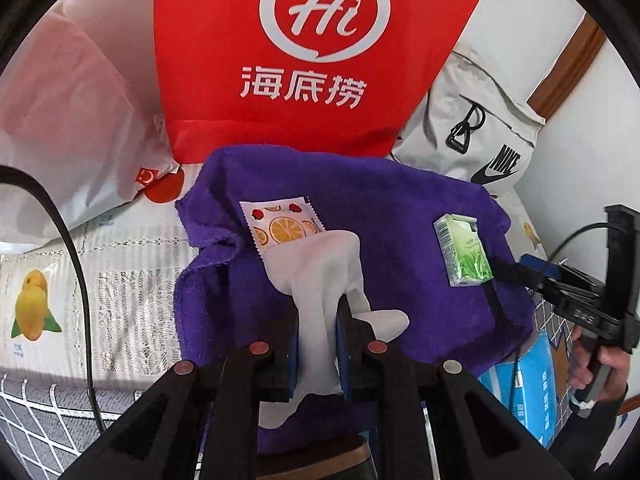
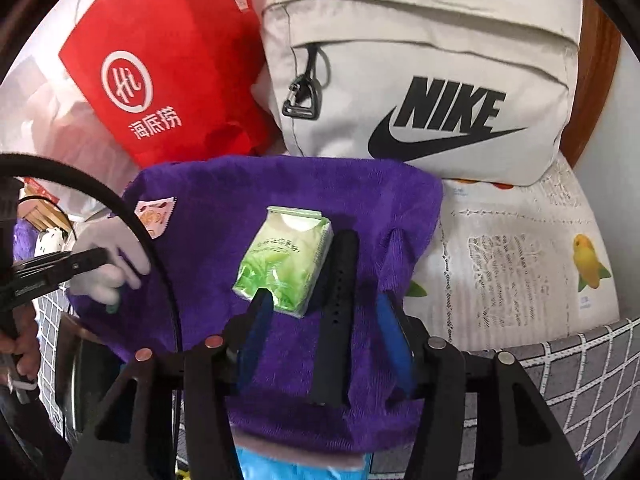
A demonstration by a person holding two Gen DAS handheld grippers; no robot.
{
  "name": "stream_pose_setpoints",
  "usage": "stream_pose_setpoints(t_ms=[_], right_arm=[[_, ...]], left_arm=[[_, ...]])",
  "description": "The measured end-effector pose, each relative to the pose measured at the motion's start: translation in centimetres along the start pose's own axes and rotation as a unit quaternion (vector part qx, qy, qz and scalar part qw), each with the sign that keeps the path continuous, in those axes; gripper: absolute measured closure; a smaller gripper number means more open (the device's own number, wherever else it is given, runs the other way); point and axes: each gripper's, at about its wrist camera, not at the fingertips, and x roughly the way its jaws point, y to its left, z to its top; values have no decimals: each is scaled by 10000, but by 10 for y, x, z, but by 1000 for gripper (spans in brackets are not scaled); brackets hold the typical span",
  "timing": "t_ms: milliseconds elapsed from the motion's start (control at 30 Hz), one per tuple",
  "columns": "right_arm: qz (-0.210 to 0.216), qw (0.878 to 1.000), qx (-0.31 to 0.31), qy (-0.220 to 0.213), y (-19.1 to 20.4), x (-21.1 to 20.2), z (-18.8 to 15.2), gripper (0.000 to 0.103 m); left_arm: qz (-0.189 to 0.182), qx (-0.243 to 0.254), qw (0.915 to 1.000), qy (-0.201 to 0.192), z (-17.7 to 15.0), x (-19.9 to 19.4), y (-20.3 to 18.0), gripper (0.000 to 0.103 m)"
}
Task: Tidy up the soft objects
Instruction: 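Lower the strap onto the towel and open the right tool while the left tool lowers the glove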
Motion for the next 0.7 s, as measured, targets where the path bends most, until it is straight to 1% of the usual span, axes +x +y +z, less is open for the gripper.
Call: stream_pose_setpoints(t_ms=[267, 300, 333, 367, 433, 500, 700], right_arm=[[60, 10000, -49, 1, 4, -17, -10, 49], [72, 10000, -41, -2, 5, -17, -11, 49], [77, 10000, -44, -5, 6, -19, -14, 49], [76, 10000, -52, -6, 7, -20, -15, 49], [94, 9999, -90, -30, 11, -25, -21, 49], [120, 9998, -134, -63, 14, -31, -26, 49], [242, 9991, -271, -214, 29, -56, -44, 49]], left_arm=[[52, -8, 9999, 118, 4, 10, -3, 87], [43, -27, 9999, 136, 5, 11, -4, 84], [20, -37, 9999, 147, 6, 13, -5, 74], [11, -49, 9998, 168, 8, 15, -5, 68], [92, -146, 9996, 211, 11, 17, -3, 53], [80, -224, 9995, 188, 12, 14, -1, 49], [77, -264, 9996, 42, 4, -12, 0, 48]])
